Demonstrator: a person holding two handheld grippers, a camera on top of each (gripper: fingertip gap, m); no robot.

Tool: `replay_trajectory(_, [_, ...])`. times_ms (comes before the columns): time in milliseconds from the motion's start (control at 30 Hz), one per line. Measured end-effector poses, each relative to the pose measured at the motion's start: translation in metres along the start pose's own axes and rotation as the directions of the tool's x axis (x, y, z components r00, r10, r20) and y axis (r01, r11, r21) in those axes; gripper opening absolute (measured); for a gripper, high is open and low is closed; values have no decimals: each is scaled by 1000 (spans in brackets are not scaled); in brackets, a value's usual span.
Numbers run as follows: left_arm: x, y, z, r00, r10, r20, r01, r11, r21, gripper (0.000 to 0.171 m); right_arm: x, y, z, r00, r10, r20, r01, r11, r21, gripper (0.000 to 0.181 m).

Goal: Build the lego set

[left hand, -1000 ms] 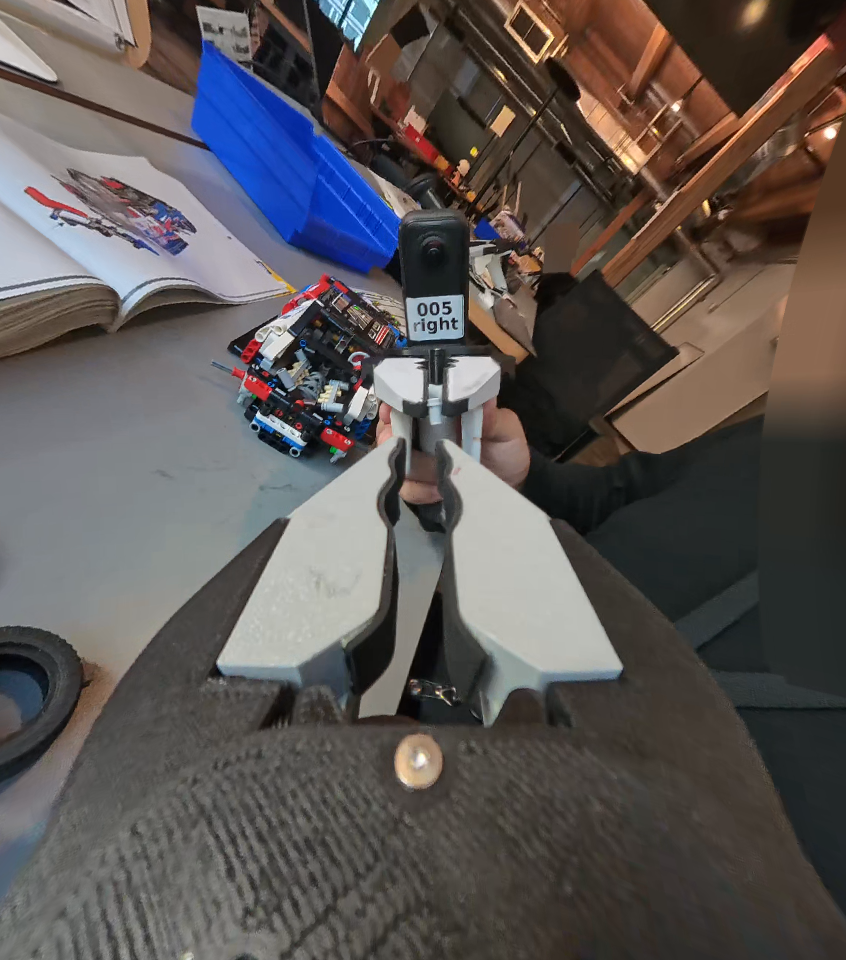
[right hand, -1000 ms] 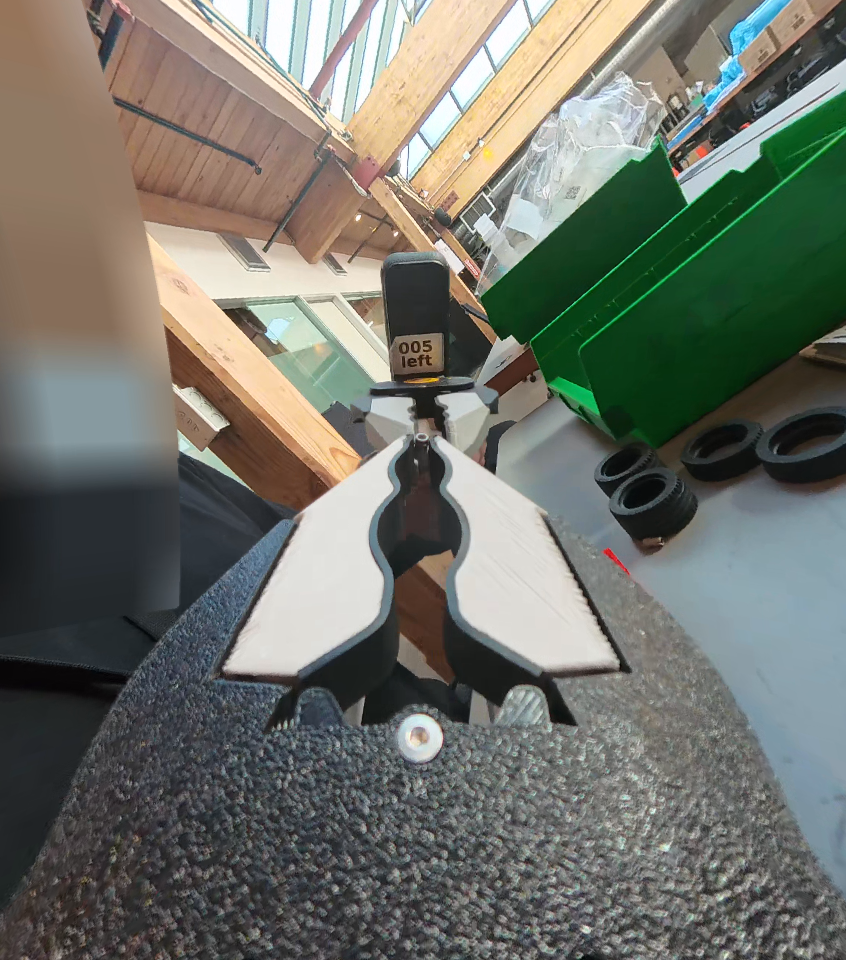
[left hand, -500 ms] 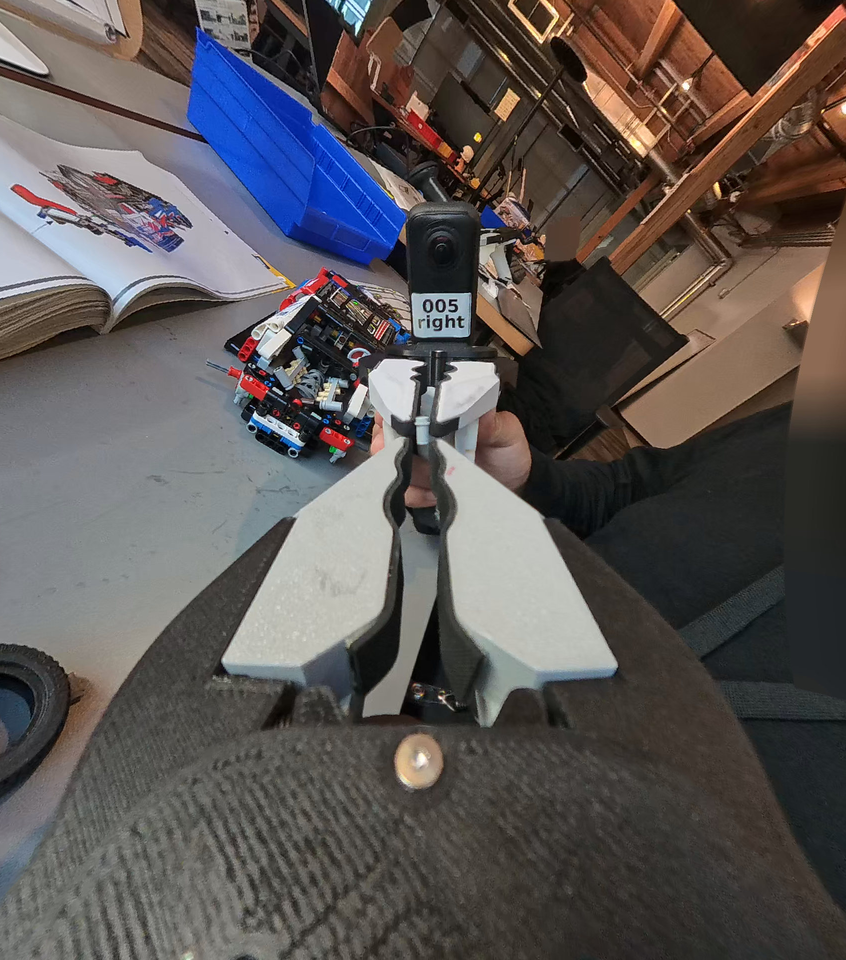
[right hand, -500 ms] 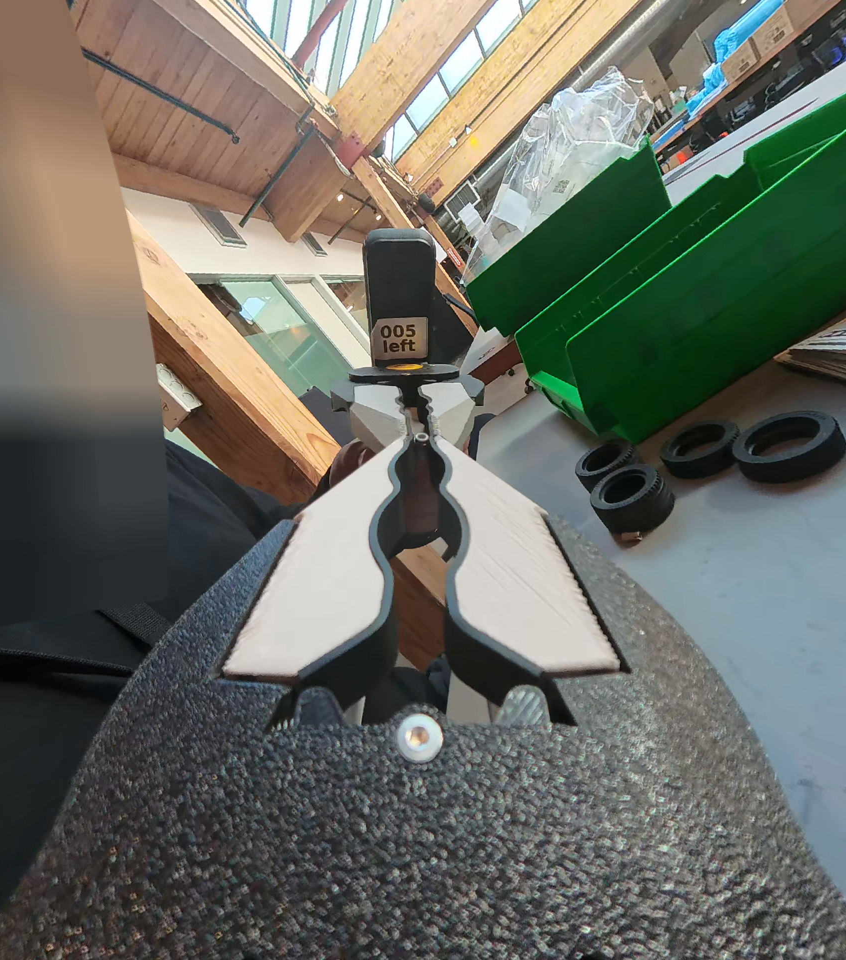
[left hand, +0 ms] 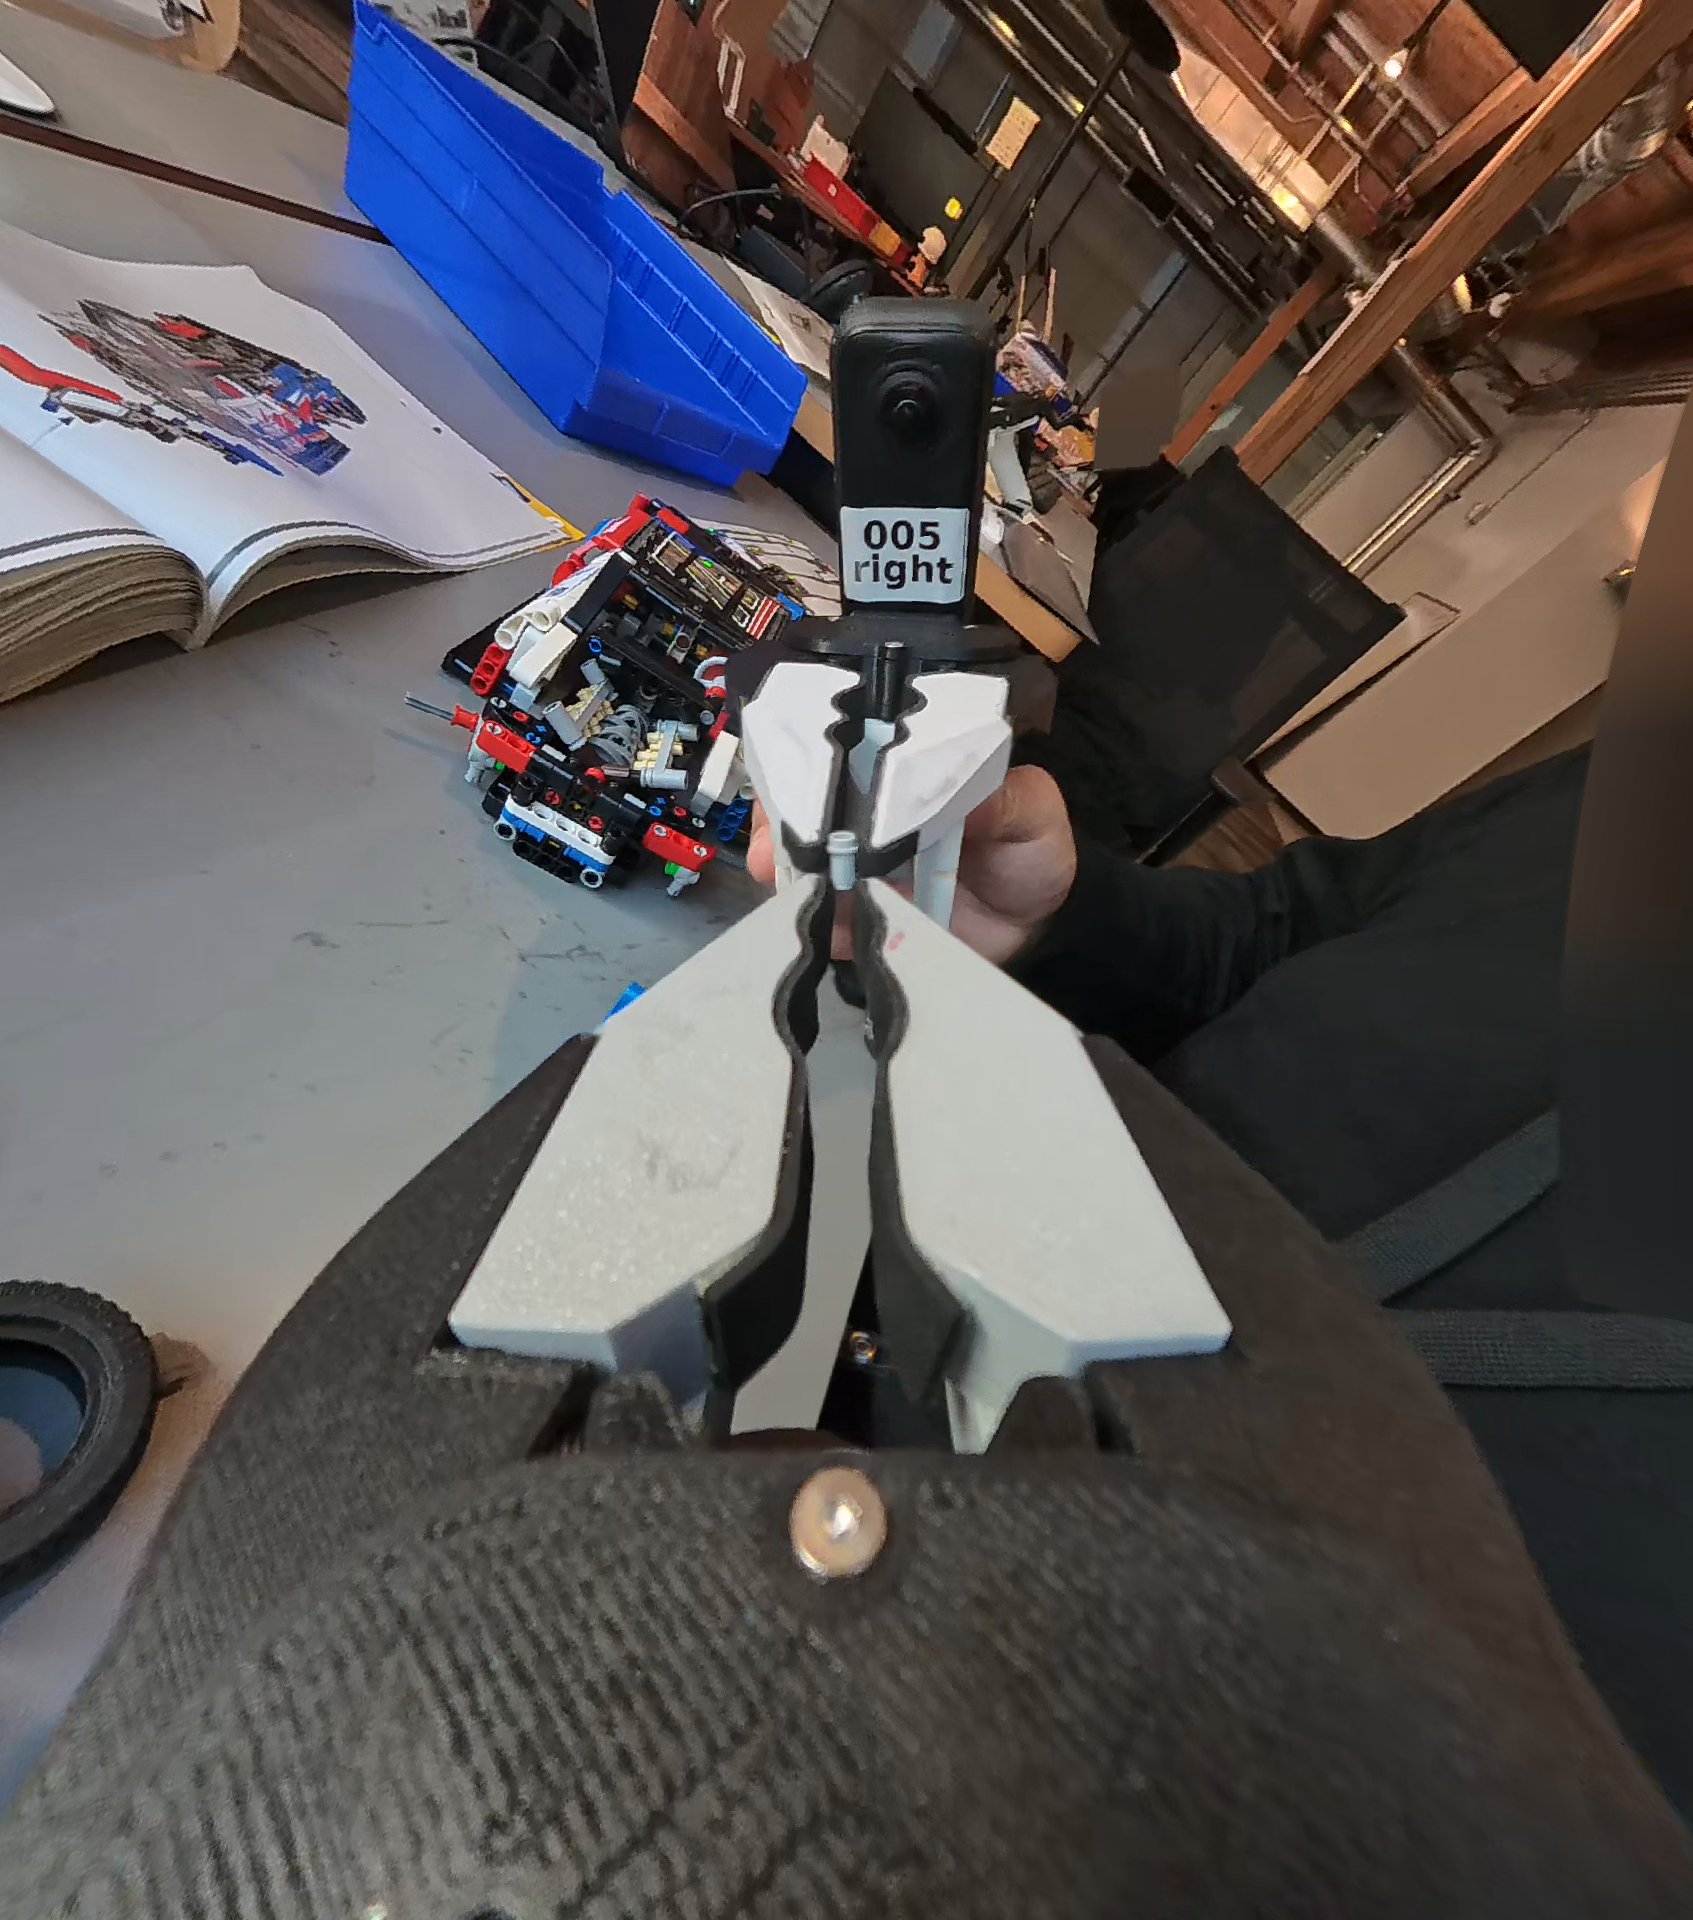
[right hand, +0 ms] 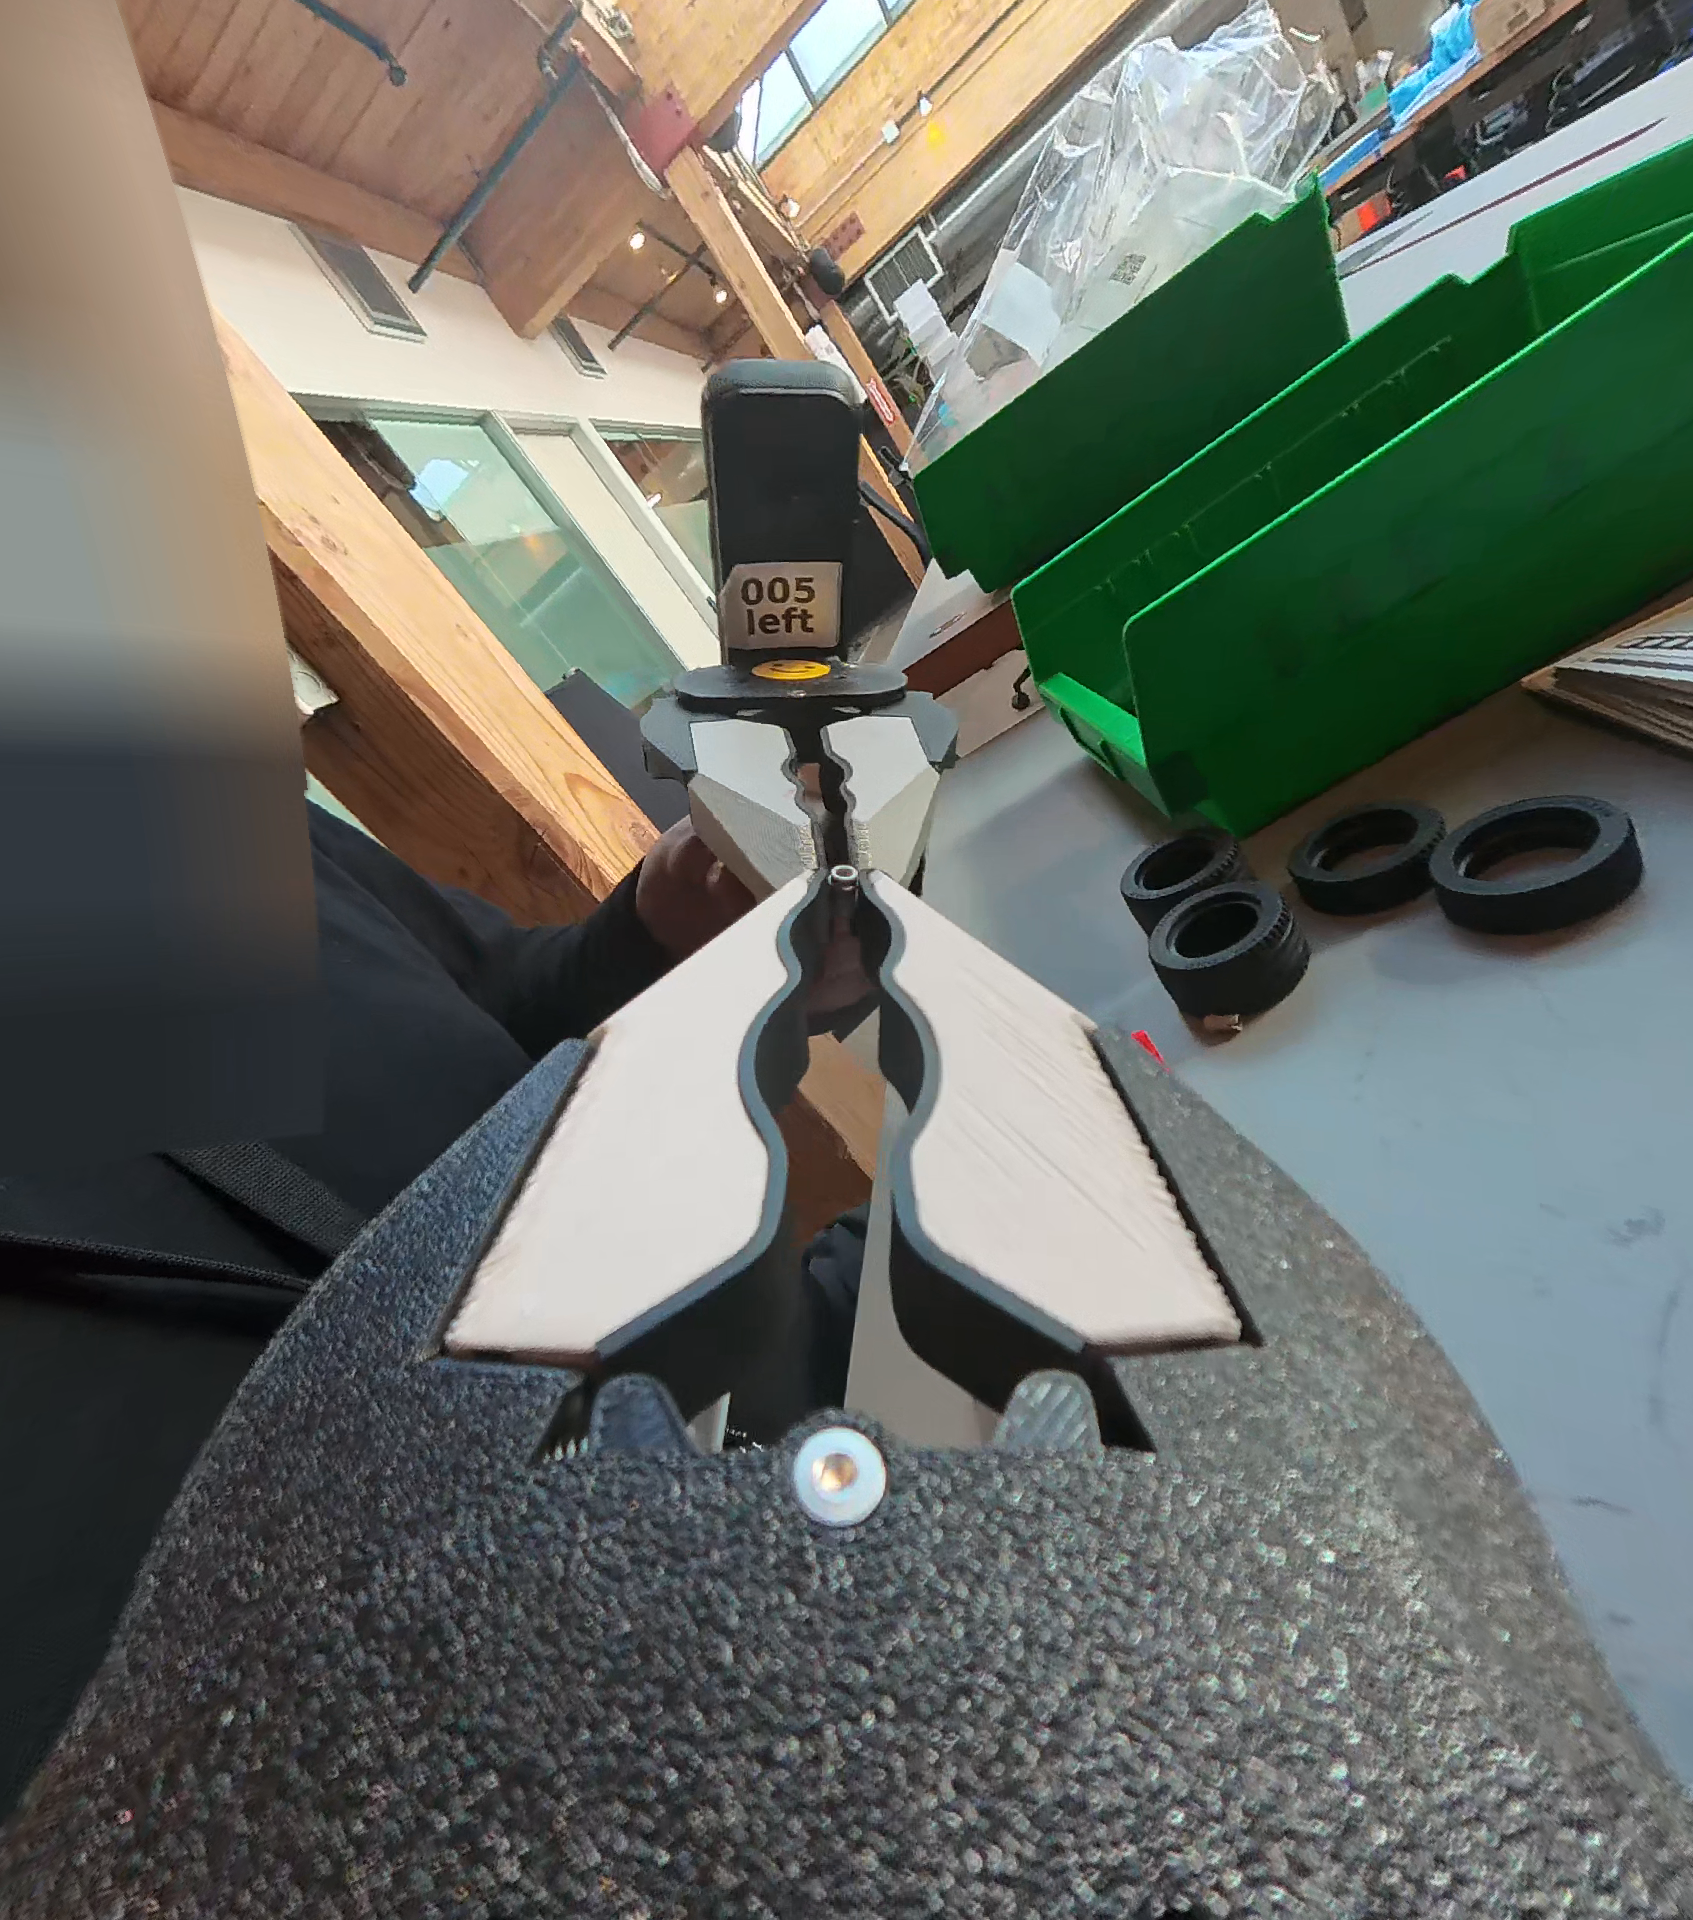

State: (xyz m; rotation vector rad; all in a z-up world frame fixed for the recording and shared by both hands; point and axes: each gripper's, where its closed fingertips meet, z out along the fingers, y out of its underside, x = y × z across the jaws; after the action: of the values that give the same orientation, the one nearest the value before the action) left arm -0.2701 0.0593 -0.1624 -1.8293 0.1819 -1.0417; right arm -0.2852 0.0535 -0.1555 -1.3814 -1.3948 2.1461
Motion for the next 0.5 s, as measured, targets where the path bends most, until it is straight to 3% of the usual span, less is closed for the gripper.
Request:
replay_trajectory(167, [-6, 3, 0, 983, 155, 102, -153, 988, -27, 0, 4, 3, -1, 998, -25, -64, 20, 997, -70, 5])
replay_trajectory(333, [-14, 13, 2, 926, 323, 197, -303, 945, -122, 0, 11, 13, -3, 975, -153, -158, 119, 972, -204, 5])
replay_trajectory(500, [-16, 17, 3, 888, 408, 213, -381, 911, -157, 0, 12, 18, -5, 943, -278, -182, 219, 932, -289, 5])
